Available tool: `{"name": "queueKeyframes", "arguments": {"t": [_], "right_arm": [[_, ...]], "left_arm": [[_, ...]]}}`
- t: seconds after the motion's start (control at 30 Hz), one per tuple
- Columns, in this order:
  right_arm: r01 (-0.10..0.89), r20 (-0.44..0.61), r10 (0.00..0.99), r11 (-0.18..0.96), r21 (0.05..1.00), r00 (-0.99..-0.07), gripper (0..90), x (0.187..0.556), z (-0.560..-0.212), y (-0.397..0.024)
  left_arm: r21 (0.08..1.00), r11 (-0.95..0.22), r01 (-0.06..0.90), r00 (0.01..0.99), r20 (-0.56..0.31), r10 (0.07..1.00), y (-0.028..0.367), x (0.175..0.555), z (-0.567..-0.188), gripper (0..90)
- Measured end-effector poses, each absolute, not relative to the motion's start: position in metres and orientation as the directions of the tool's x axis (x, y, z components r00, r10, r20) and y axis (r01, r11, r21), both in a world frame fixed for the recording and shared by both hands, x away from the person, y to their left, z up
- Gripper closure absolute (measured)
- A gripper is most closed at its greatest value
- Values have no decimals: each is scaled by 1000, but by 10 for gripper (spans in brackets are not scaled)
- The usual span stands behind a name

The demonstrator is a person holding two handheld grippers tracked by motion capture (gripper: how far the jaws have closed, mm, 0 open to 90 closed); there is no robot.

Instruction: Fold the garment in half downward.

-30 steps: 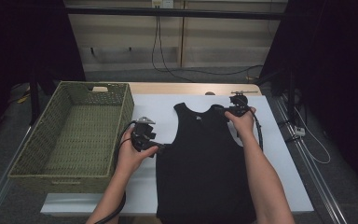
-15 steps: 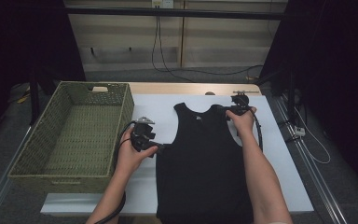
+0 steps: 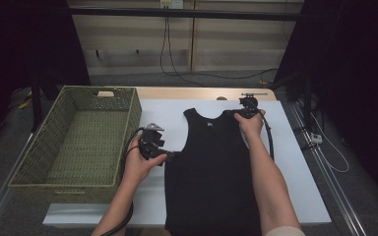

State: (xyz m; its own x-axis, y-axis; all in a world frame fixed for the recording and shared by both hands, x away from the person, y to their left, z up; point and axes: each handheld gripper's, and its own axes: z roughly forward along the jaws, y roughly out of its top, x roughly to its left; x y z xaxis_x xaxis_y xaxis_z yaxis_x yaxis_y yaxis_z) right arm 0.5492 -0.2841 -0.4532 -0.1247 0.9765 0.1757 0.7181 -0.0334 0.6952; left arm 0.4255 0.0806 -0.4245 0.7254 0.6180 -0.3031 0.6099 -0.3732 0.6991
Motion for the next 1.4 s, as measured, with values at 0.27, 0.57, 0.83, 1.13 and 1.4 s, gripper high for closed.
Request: {"name": "queueKeyframes", "arguments": {"t": [0.27, 0.57, 0.83, 1.13, 1.4], "right_arm": [[699, 168, 969, 7, 715, -182, 799, 555, -463, -273], [659, 251, 933, -20, 752, -259, 811, 532, -447, -273], [619, 290, 899, -28, 785, -327, 811, 500, -429, -270], [597, 310, 878, -35, 801, -364, 811, 468, -420, -274], [593, 301, 876, -20, 805, -378, 810, 446, -416, -277]], "left_arm": [[690, -368, 623, 715, -310, 627, 81, 427, -430, 76], [697, -341, 631, 701, -322, 637, 79, 435, -428, 105], [695, -344, 631, 695, -308, 650, 67, 446, -430, 160], [719, -340, 606, 700, -280, 656, 52, 468, -427, 163], [710, -347, 613, 704, -291, 648, 43, 491, -425, 219]]}}
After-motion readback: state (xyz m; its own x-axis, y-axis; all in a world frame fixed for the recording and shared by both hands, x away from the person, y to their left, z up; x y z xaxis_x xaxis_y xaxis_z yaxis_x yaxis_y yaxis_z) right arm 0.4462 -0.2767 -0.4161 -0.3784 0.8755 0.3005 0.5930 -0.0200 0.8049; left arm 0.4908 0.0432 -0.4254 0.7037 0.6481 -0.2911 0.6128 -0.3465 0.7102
